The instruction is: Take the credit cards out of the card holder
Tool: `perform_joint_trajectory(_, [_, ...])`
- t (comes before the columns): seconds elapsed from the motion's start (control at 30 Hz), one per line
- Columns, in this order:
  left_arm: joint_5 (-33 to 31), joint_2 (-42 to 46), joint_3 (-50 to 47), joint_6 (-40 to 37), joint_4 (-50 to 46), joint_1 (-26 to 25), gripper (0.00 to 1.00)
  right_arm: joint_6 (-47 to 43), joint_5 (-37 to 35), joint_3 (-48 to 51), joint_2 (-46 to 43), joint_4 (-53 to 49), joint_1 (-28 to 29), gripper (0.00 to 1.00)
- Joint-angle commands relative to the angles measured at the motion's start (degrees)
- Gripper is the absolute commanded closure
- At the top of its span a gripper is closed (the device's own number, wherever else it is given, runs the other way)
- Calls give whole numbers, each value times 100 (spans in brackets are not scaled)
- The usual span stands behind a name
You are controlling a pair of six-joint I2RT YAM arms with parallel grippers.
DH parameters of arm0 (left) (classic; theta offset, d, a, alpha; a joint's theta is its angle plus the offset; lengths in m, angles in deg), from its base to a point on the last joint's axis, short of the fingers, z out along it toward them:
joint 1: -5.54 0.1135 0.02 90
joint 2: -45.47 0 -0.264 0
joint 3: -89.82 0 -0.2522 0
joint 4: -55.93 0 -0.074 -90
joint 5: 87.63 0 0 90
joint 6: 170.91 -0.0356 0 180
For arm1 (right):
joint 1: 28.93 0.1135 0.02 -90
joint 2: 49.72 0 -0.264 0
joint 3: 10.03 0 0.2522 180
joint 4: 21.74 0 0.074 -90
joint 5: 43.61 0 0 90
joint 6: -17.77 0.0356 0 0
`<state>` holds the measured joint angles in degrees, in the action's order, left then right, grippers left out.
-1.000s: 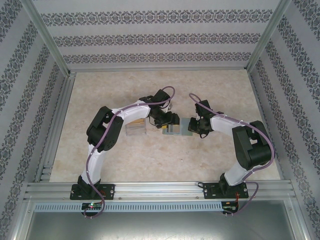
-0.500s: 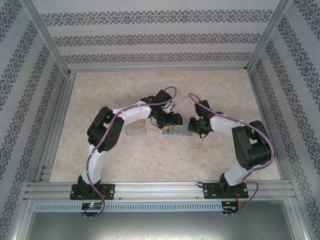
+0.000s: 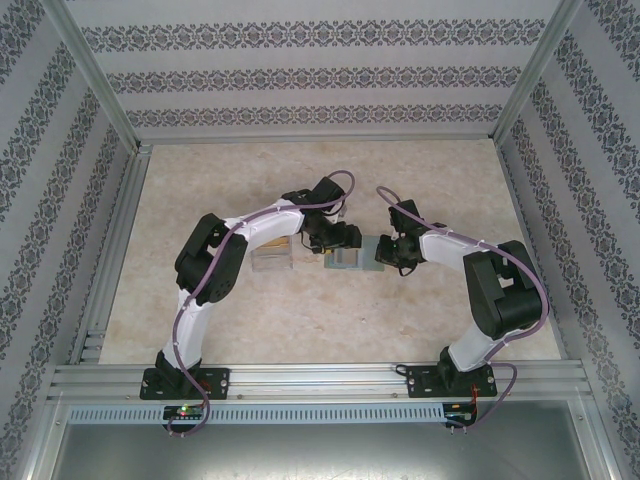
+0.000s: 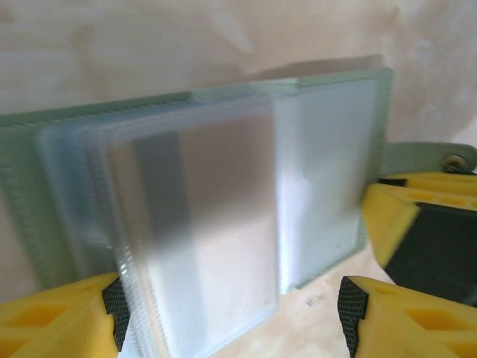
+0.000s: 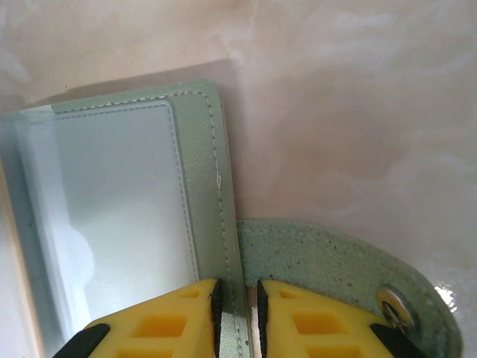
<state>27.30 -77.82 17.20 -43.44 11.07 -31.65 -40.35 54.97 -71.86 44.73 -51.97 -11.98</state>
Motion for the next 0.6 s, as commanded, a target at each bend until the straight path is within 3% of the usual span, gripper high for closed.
perform_joint_trajectory(0.0, [-538, 155, 175, -154, -383, -52, 25, 143, 293, -57, 266, 126, 159, 76])
perform_joint_trajectory(0.27, [270, 65, 90, -125, 154, -65, 30, 150, 307, -70, 302, 134, 184, 76])
perform_joint_trajectory(0.57, [59, -126, 165, -135, -195, -60, 30, 153, 311, -70, 301, 135, 195, 76])
